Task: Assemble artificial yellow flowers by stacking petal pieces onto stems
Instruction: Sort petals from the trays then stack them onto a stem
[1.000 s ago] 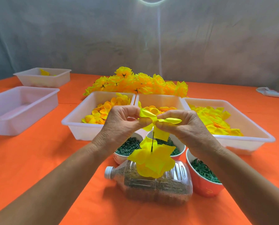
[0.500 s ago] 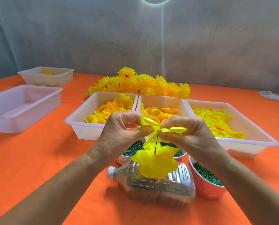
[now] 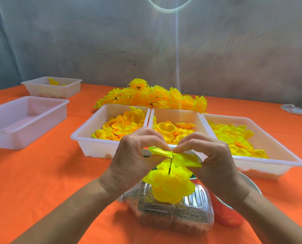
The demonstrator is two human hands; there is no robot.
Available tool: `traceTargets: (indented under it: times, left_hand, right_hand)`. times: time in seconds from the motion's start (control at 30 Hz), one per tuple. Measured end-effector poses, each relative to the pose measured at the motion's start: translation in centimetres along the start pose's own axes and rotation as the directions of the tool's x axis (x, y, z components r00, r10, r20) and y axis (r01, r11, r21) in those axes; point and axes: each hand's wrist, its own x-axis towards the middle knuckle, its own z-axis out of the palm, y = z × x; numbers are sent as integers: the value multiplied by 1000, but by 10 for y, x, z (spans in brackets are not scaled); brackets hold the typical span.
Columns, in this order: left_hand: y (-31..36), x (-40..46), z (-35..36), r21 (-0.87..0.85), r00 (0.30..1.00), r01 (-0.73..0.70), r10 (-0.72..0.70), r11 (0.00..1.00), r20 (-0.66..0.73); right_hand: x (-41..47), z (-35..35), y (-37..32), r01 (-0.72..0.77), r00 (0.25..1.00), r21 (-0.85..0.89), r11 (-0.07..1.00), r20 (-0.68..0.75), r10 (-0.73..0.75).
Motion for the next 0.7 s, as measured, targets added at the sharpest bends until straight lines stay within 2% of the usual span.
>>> traceTargets:
  times: [0.2, 0.3, 0.4, 0.53, 0.7]
  left_hand:
    - [-4, -3, 4, 204, 978, -190, 202, 960, -44]
    - [-6, -3, 6, 278, 963, -241, 264, 930, -47]
    - [-8, -2, 8, 323, 960, -249, 276, 913, -40]
    - [-7, 0, 8, 279, 972, -209, 231, 937, -50]
    - [-9, -2, 9, 316, 972, -203, 229, 927, -49]
  right_hand:
    - [-4, -1, 1, 108, 994, -124, 986, -18, -111]
    - [-6, -1, 2, 123, 992, -150, 981, -19, -127]
    - [-6, -1, 5, 75, 997, -95, 993, -18, -77]
    - [-6, 0, 8, -104, 995, 88, 991, 4, 104]
    - [-8, 2, 8, -59, 998, 40, 997, -2, 59]
